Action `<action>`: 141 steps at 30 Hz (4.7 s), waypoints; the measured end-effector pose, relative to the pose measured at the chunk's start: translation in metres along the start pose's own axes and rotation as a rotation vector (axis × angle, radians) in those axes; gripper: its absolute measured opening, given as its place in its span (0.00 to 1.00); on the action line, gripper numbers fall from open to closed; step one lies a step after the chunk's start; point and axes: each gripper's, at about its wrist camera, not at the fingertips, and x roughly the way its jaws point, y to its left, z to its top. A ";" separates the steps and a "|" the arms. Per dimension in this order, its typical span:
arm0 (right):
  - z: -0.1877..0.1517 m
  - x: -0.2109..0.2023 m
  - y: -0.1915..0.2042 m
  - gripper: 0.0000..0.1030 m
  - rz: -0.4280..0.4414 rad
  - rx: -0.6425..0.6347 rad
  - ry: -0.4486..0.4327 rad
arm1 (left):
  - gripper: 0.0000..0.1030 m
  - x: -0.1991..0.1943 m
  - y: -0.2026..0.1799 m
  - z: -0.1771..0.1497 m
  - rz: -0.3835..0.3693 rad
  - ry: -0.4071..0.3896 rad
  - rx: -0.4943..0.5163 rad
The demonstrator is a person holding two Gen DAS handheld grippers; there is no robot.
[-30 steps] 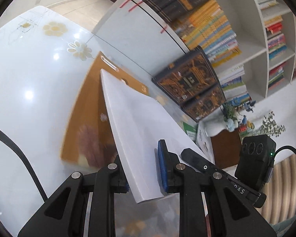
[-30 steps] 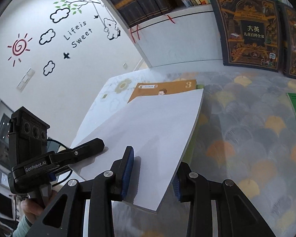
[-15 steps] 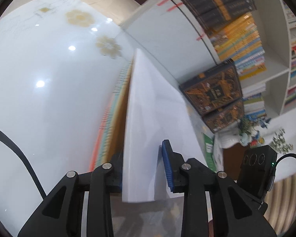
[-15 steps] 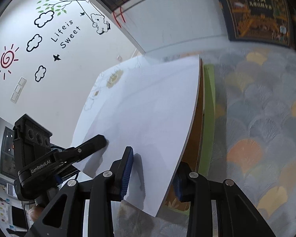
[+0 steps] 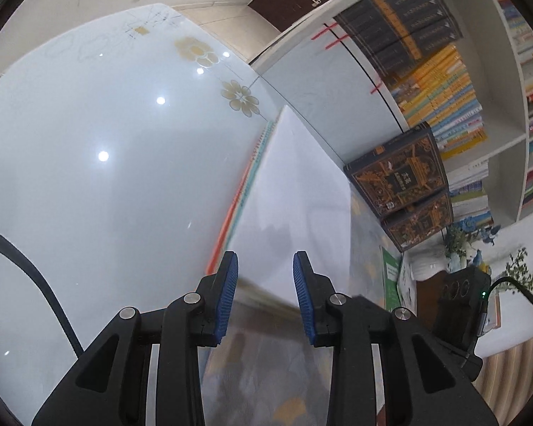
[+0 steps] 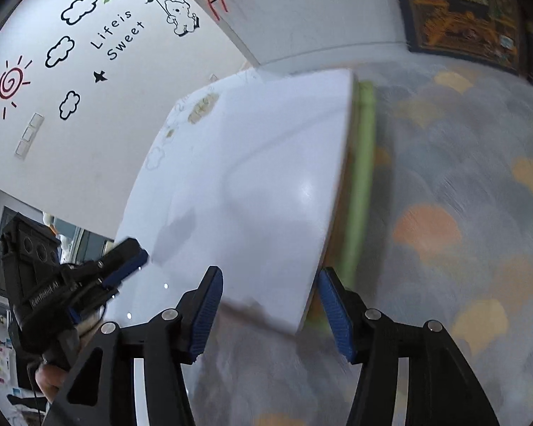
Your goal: Organize books
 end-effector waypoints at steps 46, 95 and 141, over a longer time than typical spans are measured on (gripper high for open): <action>-0.011 -0.258 -0.444 0.52 -0.320 0.551 -0.316 | 0.61 0.378 -0.420 -0.147 -0.001 0.367 0.534; -0.160 -0.149 -0.214 0.53 -0.177 -0.085 0.183 | 0.67 0.072 -0.150 -0.293 0.151 0.084 -0.074; -0.169 -0.152 -0.225 0.38 -0.077 -0.004 0.089 | 0.67 0.059 -0.162 -0.287 -0.113 0.033 -0.095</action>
